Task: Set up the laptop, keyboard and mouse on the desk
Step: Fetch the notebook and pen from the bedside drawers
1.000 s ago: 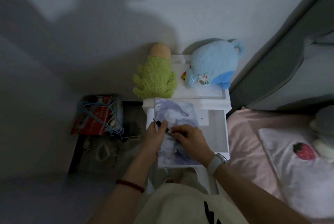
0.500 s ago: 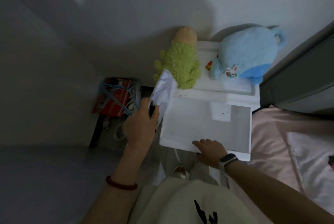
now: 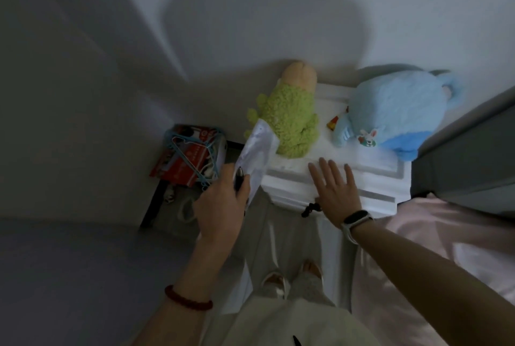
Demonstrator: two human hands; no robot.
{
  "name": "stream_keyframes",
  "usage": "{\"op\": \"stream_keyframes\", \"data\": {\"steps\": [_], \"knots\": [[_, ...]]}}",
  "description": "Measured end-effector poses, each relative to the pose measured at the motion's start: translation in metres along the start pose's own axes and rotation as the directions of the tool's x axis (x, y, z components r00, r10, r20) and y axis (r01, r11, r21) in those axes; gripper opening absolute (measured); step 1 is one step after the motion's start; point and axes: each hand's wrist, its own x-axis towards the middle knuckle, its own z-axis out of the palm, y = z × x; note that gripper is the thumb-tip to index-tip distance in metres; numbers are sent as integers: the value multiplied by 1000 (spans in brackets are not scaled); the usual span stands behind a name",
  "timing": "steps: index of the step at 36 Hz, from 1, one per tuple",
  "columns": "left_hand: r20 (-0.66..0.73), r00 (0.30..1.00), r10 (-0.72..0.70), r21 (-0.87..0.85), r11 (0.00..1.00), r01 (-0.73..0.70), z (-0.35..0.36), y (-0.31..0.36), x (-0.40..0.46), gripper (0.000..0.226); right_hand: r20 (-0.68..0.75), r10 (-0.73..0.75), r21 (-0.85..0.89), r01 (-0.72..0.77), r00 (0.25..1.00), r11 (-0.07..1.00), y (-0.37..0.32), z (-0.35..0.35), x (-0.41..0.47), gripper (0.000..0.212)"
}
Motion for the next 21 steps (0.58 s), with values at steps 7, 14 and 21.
{"op": "stream_keyframes", "data": {"steps": [7,14,21], "knots": [[4,1000,2,-48,999,-1,2,7,0,23,125,55,11,-57,991,998,13,-1,31,64],[98,992,83,-271,961,-53,6,12,-4,20,126,392,765,-341,911,546,-7,-7,-13,39],[449,879,159,-544,829,128,36,47,-34,27,617,208,697,-404,759,-592,-9,-35,-106,29]]}}
